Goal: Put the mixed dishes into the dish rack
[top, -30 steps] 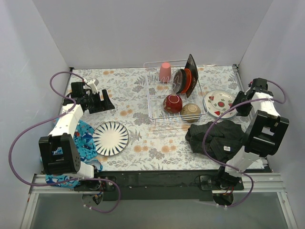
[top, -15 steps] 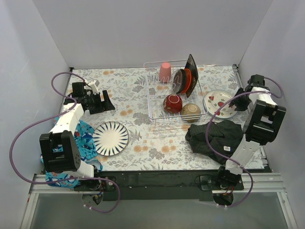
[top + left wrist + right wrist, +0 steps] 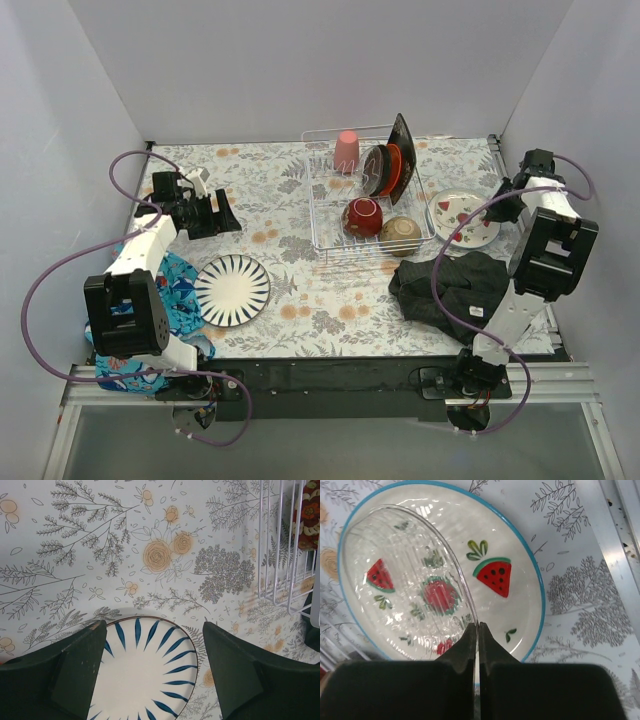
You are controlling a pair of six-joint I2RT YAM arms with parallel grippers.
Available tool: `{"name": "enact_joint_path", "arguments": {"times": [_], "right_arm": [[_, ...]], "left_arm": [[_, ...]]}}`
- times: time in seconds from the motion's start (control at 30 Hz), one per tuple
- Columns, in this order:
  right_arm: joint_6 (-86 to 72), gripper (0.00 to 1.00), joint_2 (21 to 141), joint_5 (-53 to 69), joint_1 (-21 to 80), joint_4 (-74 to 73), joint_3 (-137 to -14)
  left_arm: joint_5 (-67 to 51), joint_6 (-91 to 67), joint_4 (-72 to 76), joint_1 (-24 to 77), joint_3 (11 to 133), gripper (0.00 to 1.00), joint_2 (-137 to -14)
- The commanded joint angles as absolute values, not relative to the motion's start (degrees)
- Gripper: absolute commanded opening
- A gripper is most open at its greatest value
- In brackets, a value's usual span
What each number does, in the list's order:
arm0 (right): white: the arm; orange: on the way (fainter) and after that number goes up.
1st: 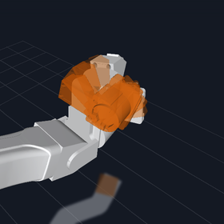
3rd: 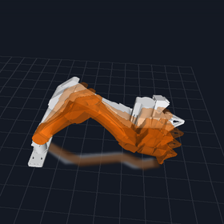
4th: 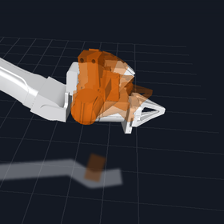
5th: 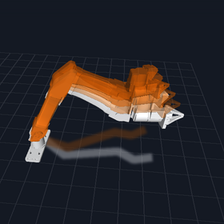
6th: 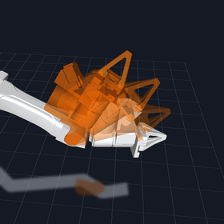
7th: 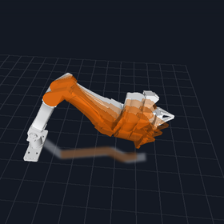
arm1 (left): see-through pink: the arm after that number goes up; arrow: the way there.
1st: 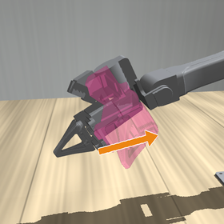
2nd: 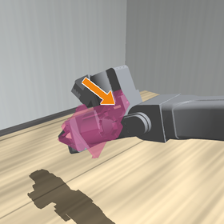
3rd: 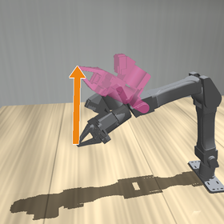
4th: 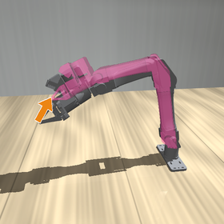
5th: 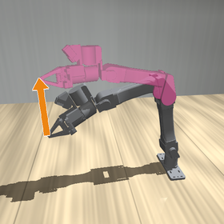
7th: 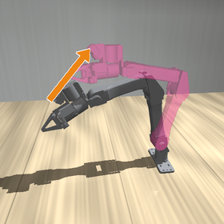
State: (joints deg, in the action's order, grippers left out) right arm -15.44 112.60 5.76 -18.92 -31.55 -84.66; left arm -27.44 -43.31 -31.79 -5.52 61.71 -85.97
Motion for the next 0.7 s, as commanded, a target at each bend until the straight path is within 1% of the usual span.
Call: {"name": "enact_joint_path", "arguments": {"times": [0.0,0.03,0.13,0.17,0.2,0.23,0.33,0.47,0.57,0.6,0.67], "right_arm": [[-15.92,0.01,100.92,0.46,-16.09,-33.84,-90.34],[-15.39,0.01,99.68,-3.74,-14.26,-33.58,-90.79],[-13.2,0.01,94.76,-9.91,-9.52,-31.21,-91.67],[-12.84,0.01,93.79,-15.15,-8.01,-29.98,-91.93],[-12.05,0.01,91.95,-17.64,-6.52,-29.27,-92.19],[-10.74,0.01,91.24,-22.19,-3.46,-28.66,-92.89],[-9.58,0.01,89.39,-25.66,-0.1,-26.64,-95.09],[-6.87,0.01,89.21,-24.61,4.91,-25.14,-96.85],[-1.96,0.01,90.52,-27.5,11.58,-22.07,-96.24],[-1.24,0.01,91.14,-29.25,15.52,-20.93,-96.59],[-0.18,0.01,93.41,-33.65,18.97,-19.69,-97.99]], "left_arm": [[-28.03,-43.42,-30.85,-5.62,64.42,0.77,-85.69],[-28.12,-43.59,-30.41,-5.54,64.68,0.77,-85.87],[-28.83,-44.12,-29.97,-5.63,65.91,0.77,-86.39],[-29.0,-44.21,-29.97,-5.54,66.27,0.77,-86.57],[-29.09,-44.38,-29.97,-5.62,66.44,0.77,-86.66],[-29.44,-44.47,-29.88,-5.62,66.79,0.77,-86.66],[-29.88,-44.91,-29.71,-5.54,66.62,0.77,-86.22],[-29.88,-45.18,-29.36,-5.63,64.61,0.77,-84.56],[-29.88,-45.35,-29.27,-5.54,63.03,0.77,-82.71],[-29.88,-45.18,-29.44,-5.62,62.76,0.77,-82.01],[-29.8,-45.17,-29.71,-5.54,62.32,0.77,-81.48]]}}
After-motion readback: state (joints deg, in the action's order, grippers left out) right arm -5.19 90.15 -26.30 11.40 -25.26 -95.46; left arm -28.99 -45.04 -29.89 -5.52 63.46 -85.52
